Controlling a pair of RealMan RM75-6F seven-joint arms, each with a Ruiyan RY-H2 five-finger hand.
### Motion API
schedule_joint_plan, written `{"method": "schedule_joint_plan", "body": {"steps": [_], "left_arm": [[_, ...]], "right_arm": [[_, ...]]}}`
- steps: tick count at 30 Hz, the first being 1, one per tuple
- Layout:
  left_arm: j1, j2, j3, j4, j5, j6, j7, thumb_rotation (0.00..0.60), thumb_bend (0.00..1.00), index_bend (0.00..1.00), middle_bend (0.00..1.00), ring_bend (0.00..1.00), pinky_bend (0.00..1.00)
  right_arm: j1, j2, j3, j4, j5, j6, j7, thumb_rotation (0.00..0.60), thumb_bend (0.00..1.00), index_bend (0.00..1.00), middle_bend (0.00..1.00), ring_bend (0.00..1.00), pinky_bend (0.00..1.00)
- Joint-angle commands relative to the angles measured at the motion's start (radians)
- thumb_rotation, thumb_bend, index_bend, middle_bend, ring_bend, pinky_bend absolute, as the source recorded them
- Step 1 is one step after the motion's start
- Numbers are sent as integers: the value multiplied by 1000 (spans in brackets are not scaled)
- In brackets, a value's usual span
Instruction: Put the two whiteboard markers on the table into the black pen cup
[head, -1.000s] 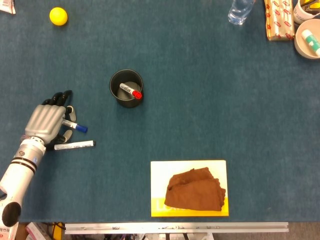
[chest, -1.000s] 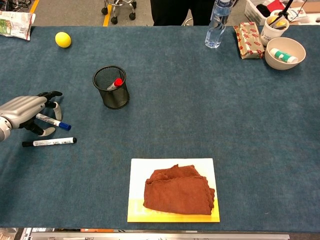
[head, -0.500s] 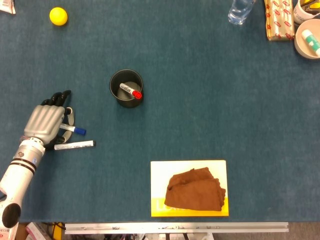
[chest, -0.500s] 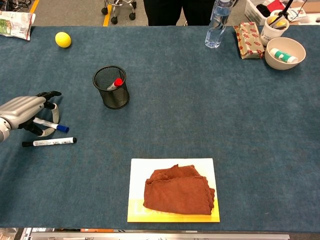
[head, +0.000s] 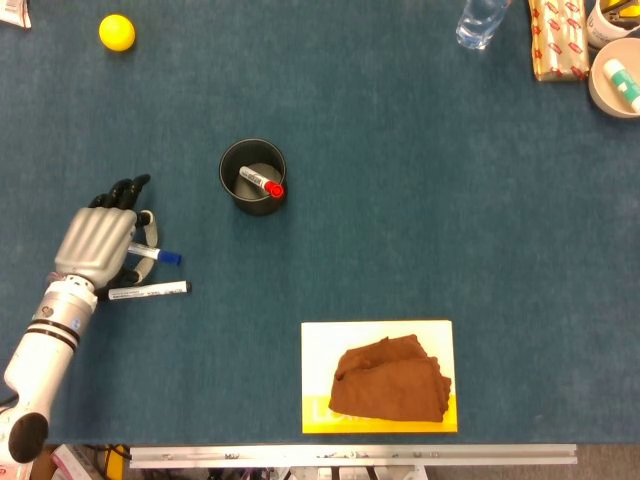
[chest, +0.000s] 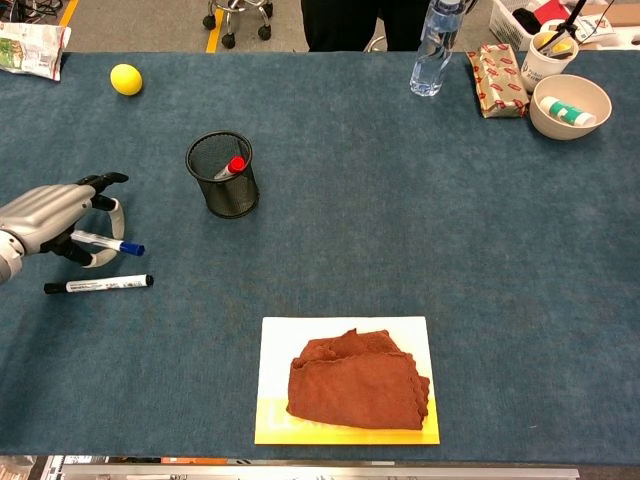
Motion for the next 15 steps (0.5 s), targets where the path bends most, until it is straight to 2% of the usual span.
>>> {"method": "schedule_joint_plan", "body": {"steps": [1,5,15], "left_arm": [[5,1,-10,-29,-4,28,21,600,325,597,23,0,173],[9,-3,-28,-68,3,82,49,600,326,607,30,0,173],[-1,-20,-120,-150,60,212,42,600,331,622,55,0,173]], "right_arm": [[0,0,0,0,-1,0,1,600,0,396,365,267,399],[0,1,-1,-1,-1,-1,3,600,0,396,365,267,399],[3,0,-6,-2,0,-13,4,600,0,396,365,267,399]]}}
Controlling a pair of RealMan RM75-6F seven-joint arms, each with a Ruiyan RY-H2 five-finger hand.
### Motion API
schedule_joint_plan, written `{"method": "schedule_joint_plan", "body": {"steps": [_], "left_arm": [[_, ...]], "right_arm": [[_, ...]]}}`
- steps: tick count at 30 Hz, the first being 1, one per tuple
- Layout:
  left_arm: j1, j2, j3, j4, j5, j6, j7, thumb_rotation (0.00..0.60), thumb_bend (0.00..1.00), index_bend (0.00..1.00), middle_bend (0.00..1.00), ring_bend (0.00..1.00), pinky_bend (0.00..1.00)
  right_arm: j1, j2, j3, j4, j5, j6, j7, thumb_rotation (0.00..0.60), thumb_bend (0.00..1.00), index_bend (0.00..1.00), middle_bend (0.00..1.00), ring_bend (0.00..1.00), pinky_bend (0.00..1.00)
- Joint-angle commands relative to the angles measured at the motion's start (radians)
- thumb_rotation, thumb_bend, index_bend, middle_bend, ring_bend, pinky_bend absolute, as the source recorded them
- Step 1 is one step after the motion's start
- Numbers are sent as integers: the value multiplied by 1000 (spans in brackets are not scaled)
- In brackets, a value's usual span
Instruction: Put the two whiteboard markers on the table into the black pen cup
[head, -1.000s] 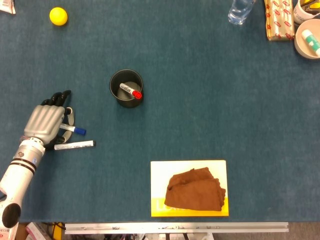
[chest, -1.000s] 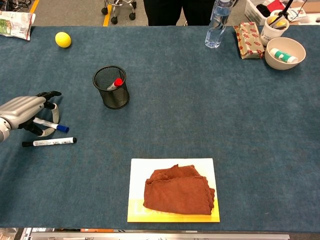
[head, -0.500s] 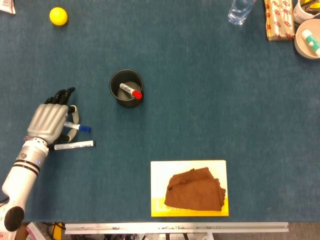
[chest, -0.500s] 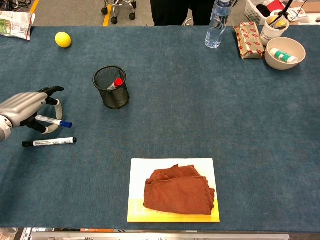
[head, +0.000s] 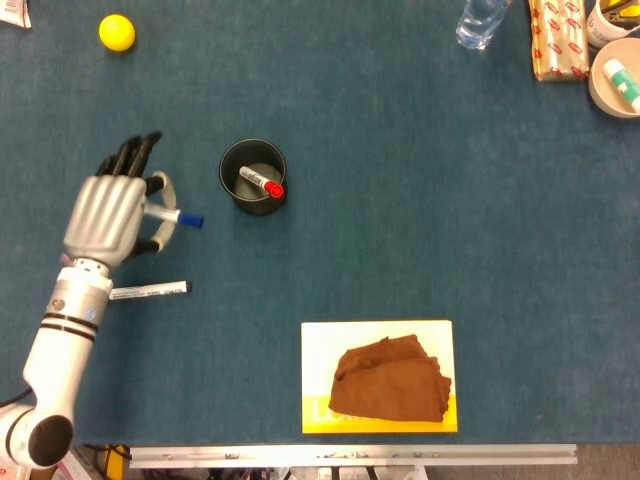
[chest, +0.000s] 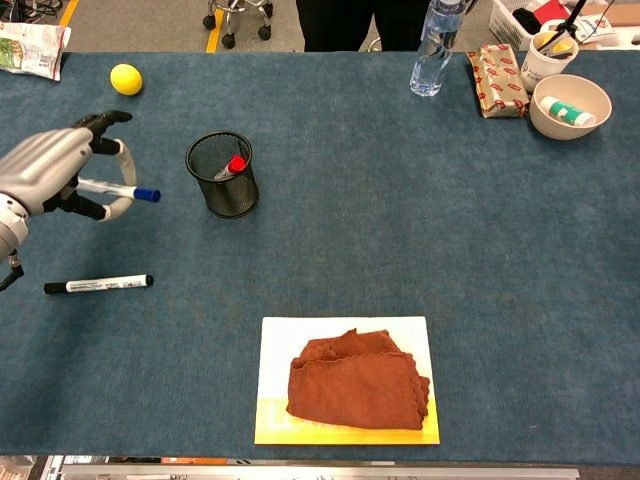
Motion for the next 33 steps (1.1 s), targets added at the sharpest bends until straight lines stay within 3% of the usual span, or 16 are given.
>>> {"method": "schedule_joint_plan", "body": {"steps": [1,11,21,33], "left_arm": [[-13,-6,-34,-20,6,23,5,600,332,622,57,0,173],[-37,-78,-122,-47,1,96,-48,600,334,634,73,0,173],[-86,-112,-172,-62,-130,-34,-176,600,334,644,79,0,173],[-107,-146,-219,-89,-203,-85,-315,600,334,657,81,0,173]], "right_arm": [[1,0,-1,0,0,-2,1,600,0,396,365,267,399],[8,-9,-12,6,5,-33,4,600,0,396,365,267,399],[13,-13,-29,7,-21,-43,15,600,0,396,365,267,399],[3,-4,-34,-7,-57,-3,28,600,0,396,365,267,399]]}}
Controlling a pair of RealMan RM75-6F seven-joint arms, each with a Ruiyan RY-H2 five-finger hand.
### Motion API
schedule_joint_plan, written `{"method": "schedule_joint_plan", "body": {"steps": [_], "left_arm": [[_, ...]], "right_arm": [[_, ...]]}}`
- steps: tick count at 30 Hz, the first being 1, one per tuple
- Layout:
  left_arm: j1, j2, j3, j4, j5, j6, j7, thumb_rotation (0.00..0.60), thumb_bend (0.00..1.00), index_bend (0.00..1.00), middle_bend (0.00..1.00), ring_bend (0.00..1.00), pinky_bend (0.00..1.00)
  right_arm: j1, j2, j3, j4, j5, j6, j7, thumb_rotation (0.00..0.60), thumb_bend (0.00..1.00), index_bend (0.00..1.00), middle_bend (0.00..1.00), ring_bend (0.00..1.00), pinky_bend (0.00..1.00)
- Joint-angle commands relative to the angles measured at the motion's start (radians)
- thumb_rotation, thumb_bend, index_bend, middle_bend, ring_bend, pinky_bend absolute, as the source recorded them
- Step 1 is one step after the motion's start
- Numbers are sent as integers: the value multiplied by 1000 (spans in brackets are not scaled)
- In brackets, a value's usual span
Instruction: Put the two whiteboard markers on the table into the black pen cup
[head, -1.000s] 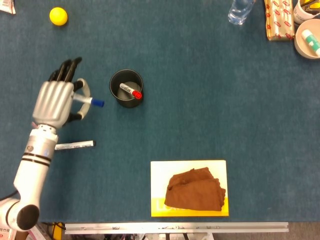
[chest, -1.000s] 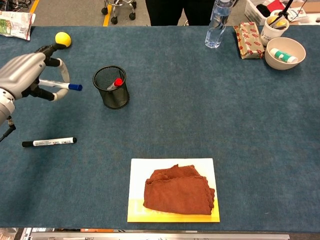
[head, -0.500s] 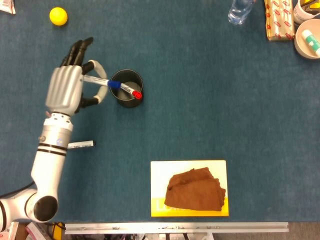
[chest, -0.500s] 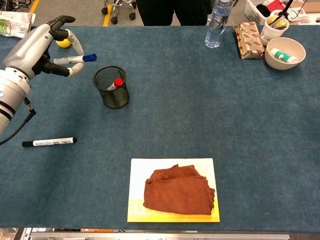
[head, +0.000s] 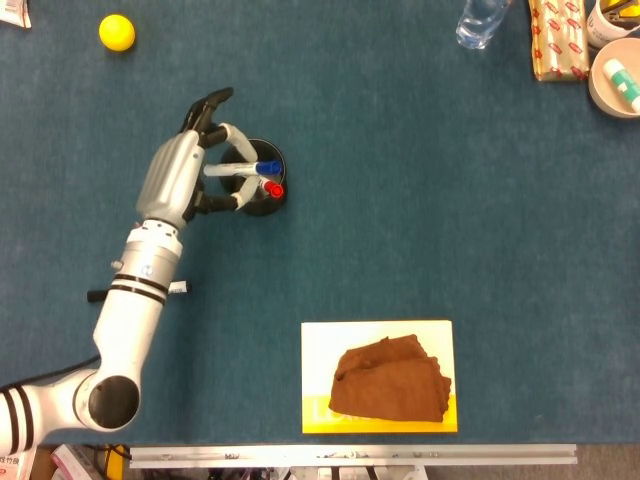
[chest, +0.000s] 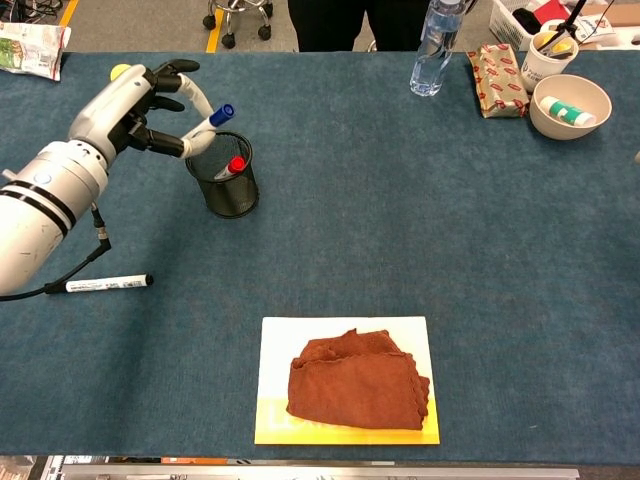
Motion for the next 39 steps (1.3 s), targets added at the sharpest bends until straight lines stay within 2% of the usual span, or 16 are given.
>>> {"method": "schedule_joint_plan", "body": {"steps": [1,13,23,34,37,39], "left_arm": [[-7,-11,-15,3,-6,-3,-29,600,334,657,81,0,173],[-9,-37,-14,55,9,-19,-135,600,335,660,84,0,173],[15,-69,-62,47,-99,-44,-265,600,346,665,94,0,173],[15,-76,-57,48,-78,-48,-289,600,351,666,100,0,173],[21,-70,-48,52,-79,-61,-304,600,351,649,100,0,173],[24,-62,-45,56,-76,-79,-323,600,351,597,99,0,173]], "right_arm": [[1,0,1,3,6,-5,-1,600,0,396,365,267,399],[3,1,3,1,14,-11,-2,600,0,396,365,267,399],[4,2,4,1,18,-14,-1,600,0,396,365,267,399],[4,4,4,-2,24,-18,-4,600,0,396,365,267,399],[4,4,5,-3,24,-17,-5,600,0,396,365,267,399],[4,5,5,-3,25,-16,-5,600,0,396,365,267,399]]}}
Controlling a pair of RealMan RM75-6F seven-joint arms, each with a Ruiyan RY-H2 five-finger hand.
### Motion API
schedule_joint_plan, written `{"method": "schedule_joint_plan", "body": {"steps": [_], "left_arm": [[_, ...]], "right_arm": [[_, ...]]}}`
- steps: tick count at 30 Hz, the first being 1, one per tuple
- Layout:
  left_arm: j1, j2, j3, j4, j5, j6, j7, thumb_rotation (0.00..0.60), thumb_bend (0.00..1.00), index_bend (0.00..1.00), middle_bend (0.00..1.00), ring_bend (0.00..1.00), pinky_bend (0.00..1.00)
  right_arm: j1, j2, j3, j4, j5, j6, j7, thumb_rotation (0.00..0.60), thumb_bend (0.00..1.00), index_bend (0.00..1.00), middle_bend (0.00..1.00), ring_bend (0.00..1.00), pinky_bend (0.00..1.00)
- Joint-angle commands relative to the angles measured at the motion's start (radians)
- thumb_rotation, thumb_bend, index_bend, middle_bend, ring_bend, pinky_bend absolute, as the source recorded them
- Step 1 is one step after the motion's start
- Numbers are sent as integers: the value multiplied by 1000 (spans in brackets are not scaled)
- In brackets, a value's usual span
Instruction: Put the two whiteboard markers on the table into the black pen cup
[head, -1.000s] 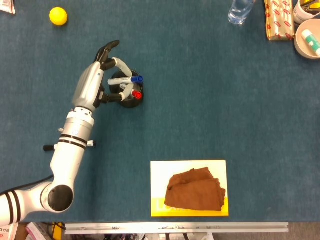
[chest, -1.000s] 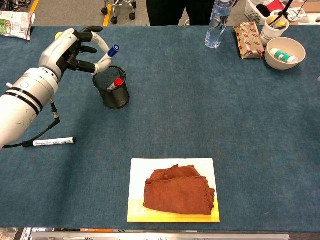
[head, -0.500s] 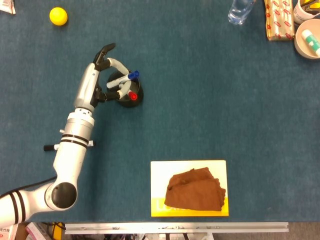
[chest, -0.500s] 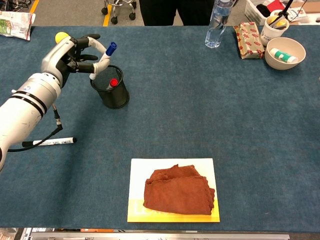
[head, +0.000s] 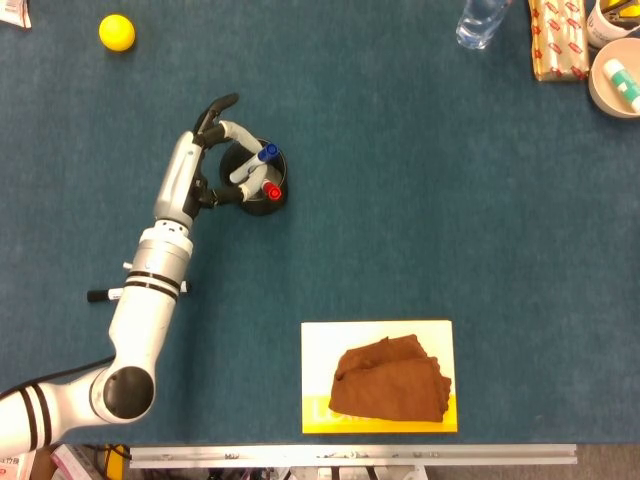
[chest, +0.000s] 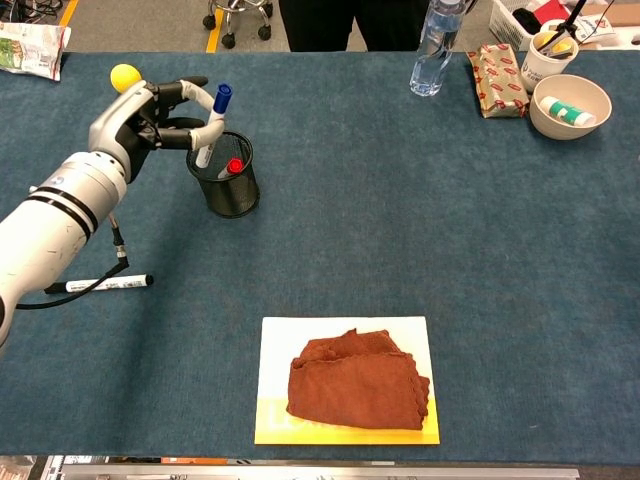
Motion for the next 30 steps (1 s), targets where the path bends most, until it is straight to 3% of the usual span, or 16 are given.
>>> {"method": "schedule_joint_plan", "body": {"steps": [1,4,6,8,11,17,19,23,27,30], "left_arm": [[5,11,7,6,6,-25,-25,600,351,568,97,0,173],[4,23,15,9,11,-53,-39,600,326,395,60,0,171],[0,30,20,9,3,-72,-37,600,218,204,11,0,167],[-3,35,22,8,-4,-81,-32,600,112,75,0,0,163],[-3,43,23,-2,-13,-82,-25,600,19,1,0,0,163],[1,96,21,-58,-17,-70,12,600,0,13,0,0,163],[1,120,37,-72,7,-39,75,600,0,68,0,0,163],[1,182,78,-120,46,31,243,600,8,322,0,0,163],[4,248,101,-184,44,82,377,600,24,342,0,0,163],[8,281,102,-220,35,101,409,600,24,342,0,0,163]], "right_arm": [[0,0,1,0,1,0,0,600,0,396,365,267,399],[1,0,1,1,3,-2,-1,600,0,396,365,267,399],[1,0,1,1,3,-2,-1,600,0,396,365,267,399],[0,1,1,0,3,-1,0,600,0,396,365,267,399],[0,2,2,-2,1,2,1,600,0,396,365,267,399],[-1,4,3,-3,2,5,4,600,0,396,365,267,399],[-1,4,3,-3,2,5,3,600,0,396,365,267,399],[-1,3,2,-4,0,5,0,600,0,396,365,267,399],[-1,-1,0,-1,2,-1,-7,600,0,396,365,267,399],[1,-3,-2,0,3,-6,-12,600,0,396,365,267,399]]}}
